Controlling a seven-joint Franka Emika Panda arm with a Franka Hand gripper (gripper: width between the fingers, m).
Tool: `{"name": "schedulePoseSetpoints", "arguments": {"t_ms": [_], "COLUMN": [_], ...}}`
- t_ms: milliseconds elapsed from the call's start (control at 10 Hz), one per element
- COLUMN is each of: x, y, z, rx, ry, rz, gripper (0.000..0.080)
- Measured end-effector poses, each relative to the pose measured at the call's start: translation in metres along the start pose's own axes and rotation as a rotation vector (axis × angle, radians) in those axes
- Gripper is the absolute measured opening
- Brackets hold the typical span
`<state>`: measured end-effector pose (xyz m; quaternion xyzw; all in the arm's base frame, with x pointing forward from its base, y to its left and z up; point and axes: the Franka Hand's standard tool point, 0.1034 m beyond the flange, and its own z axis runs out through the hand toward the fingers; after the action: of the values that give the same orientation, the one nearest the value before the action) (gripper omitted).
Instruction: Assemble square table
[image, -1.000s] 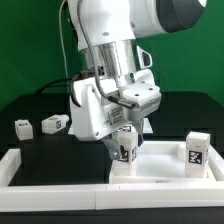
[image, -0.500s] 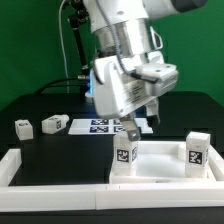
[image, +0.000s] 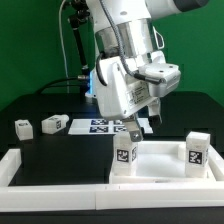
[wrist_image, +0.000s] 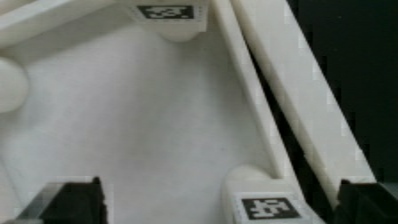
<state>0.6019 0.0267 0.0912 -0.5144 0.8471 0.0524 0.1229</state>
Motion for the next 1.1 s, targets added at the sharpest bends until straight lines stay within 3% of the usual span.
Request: {"name": "schedulePoseSetpoints", "arguments": {"t_ms": [200, 300, 500, 700, 800, 1100], "x": [0.001, 0.004, 0.008, -0.002, -0.006, -0.005], "y": [0.001, 0.006, 0.034, 0.051, 0.061, 0.058], "z": [0.0, 0.0, 0.001, 0.007, 0.01, 0.009], "rx": [-0.003, -0.019, -0.055, -0.083, -0.147, -0.132], "ry": [0.0, -0.005, -0.002, -0.007, -0.01, -0.007], "rz": [-0.029, -0.136, -0.255, -0.335, -0.369, -0.365], "gripper": [0.0649, 0.0649, 0.0649, 0.0649, 0.0649, 0.0649]}}
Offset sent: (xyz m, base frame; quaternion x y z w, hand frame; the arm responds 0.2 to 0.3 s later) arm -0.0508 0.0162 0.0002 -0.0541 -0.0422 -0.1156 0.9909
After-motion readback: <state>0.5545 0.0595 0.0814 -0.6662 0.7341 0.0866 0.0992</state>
